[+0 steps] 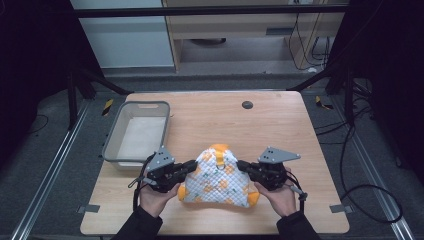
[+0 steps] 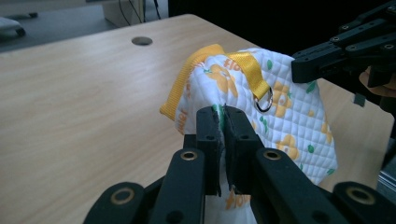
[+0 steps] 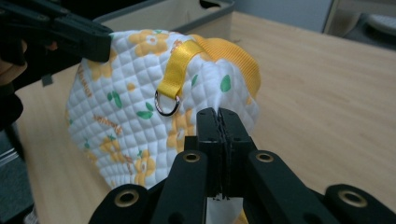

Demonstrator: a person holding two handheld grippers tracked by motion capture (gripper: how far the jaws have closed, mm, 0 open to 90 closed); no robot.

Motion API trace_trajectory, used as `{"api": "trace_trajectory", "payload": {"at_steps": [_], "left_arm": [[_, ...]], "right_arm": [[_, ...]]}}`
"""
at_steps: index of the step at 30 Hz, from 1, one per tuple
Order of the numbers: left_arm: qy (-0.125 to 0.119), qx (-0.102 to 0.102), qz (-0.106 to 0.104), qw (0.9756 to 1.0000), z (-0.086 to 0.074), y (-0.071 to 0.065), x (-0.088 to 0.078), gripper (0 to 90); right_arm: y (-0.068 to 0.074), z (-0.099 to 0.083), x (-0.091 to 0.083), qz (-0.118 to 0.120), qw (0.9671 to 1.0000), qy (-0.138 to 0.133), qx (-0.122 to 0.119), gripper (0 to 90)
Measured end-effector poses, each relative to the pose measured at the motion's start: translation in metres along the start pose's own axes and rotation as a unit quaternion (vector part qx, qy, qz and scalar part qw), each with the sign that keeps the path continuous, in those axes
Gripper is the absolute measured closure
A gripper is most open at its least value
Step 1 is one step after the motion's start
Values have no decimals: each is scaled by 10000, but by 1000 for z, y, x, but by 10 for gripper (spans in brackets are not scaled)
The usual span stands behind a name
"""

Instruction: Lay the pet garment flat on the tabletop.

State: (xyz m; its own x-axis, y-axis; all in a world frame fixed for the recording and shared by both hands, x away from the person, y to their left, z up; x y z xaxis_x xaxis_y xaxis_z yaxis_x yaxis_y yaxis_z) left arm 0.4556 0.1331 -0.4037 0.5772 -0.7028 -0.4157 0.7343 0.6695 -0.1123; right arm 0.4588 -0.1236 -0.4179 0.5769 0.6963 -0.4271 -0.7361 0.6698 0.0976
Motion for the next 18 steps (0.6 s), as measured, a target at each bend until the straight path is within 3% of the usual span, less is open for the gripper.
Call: {"api": "trace_trajectory", "payload": {"at_steps": [1, 5, 6, 7, 8, 9, 10, 11, 12, 13, 14, 15, 16, 18], "left_arm": [[0, 0, 0, 10000, 0, 0, 0, 852], [-181, 64, 550, 9983, 20, 20, 20, 849], [-210, 13, 692, 9974, 22, 26, 28, 848], [-210, 13, 692, 9974, 22, 26, 28, 844], [-222, -78, 808, 9964, 22, 33, 36, 840], [-245, -217, 893, 9955, 22, 41, 44, 840], [-238, -455, 1114, 9925, 19, 56, 61, 810], [-238, -455, 1114, 9925, 19, 56, 61, 745], [-236, -619, 1191, 9907, 17, 64, 69, 745], [-178, -756, 1208, 9896, 14, 72, 75, 677], [-5, -921, 1353, 9865, 6, 82, 83, 574], [-5, -921, 1353, 9865, 6, 82, 83, 530], [35, -962, 1329, 9864, 0, 84, 81, 527], [-3, -839, 1297, 9880, -5, 81, 73, 484]], "right_arm": [[0, 0, 0, 0, 10000, 0, 0, 885], [-19, 23, 18, -424, 9986, -325, 59, 881], [-25, 26, 25, -523, 9980, -346, 96, 880], [-25, 26, 25, -523, 9980, -346, 96, 880], [-37, 27, 41, -790, 9962, -346, 114, 874], [-37, 27, 41, -790, 9962, -346, 114, 874], [-51, 24, 60, -1046, 9941, -223, 204, 865], [-51, 24, 60, -1046, 9941, -223, 204, 865], [-57, 21, 69, -1190, 9925, -128, 234, 856], [-62, 17, 77, -1311, 9911, -15, 228, 839], [-71, 9, 89, -1616, 9865, 237, 143, 777], [-71, 9, 89, -1616, 9865, 237, 143, 777], [-78, 4, 93, -1775, 9833, 371, 142, 742], [-79, 3, 87, -1763, 9837, 357, 75, 723]]}}
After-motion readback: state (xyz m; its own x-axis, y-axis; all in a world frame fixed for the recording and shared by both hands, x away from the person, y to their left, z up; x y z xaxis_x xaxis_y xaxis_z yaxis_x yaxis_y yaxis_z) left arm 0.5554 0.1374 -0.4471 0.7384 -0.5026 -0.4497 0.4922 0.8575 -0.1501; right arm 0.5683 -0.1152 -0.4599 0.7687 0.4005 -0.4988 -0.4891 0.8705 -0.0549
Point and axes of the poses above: each handheld gripper's, and its own axes: x roughly forward along the jaws, z roughly out of its top, y roughly to its left, the point moved 4 cm from there along x, roughly forward along the jaws
